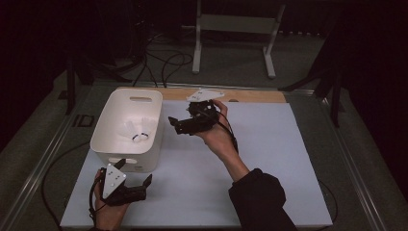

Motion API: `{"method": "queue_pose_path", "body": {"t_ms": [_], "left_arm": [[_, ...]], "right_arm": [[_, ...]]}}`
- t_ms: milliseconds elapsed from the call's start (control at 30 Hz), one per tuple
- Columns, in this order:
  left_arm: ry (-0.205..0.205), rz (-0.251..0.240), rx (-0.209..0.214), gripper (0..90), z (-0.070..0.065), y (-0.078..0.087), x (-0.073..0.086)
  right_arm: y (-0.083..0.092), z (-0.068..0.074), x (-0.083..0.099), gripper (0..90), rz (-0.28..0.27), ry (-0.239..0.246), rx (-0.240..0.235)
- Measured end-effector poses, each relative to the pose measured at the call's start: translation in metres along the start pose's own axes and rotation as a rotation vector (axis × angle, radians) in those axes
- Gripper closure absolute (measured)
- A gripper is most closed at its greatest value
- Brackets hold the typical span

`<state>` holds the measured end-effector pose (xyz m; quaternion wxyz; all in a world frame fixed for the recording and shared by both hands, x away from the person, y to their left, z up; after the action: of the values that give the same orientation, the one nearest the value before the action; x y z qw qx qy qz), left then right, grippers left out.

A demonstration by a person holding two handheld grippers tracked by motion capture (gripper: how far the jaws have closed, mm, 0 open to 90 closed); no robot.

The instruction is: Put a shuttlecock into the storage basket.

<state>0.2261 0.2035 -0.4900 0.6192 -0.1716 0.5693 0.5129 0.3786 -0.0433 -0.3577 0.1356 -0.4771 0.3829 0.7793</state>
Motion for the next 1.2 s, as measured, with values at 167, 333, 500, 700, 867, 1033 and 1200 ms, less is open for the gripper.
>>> {"method": "queue_pose_path", "body": {"t_ms": [167,333,500,700,867,1033,1200], "left_arm": [[0.0,0.001,-0.002,0.1,0.0,0.0,0.0],[0.002,0.001,0.0,0.1,0.0,0.0,0.0],[0.003,0.0,-0.001,0.1,-0.001,0.0,0.0],[0.0,0.003,0.001,0.1,-0.001,0.0,0.0],[0.003,0.005,-0.006,0.1,-0.001,0.001,0.0],[0.002,0.002,-0.006,0.1,-0.002,0.002,0.0],[0.005,0.0,-0.006,0.1,-0.002,0.002,-0.001]], "right_arm": [[0.008,-0.007,0.005,8.9,-0.008,-0.015,0.012],[0.016,-0.014,0.012,8.9,-0.014,-0.004,0.033],[0.025,-0.019,0.017,8.9,-0.028,-0.008,0.041],[0.037,-0.026,0.026,8.8,-0.041,-0.01,0.049],[0.046,-0.032,0.033,8.8,-0.053,-0.012,0.054],[0.055,-0.038,0.04,8.8,-0.061,-0.01,0.061],[0.063,-0.044,0.05,8.9,-0.068,-0.008,0.067]]}}
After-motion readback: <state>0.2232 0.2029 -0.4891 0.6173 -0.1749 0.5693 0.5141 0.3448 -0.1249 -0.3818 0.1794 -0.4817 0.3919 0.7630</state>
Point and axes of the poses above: each handheld gripper's, and its own axes: y roughly backward along the jaws, x roughly out of its underside, z roughly to its left, the point moved 1 cm from there along -y, roughly forward along the jaws, and after that the axes turned 15 degrees about -y, right-handed, at the moved point
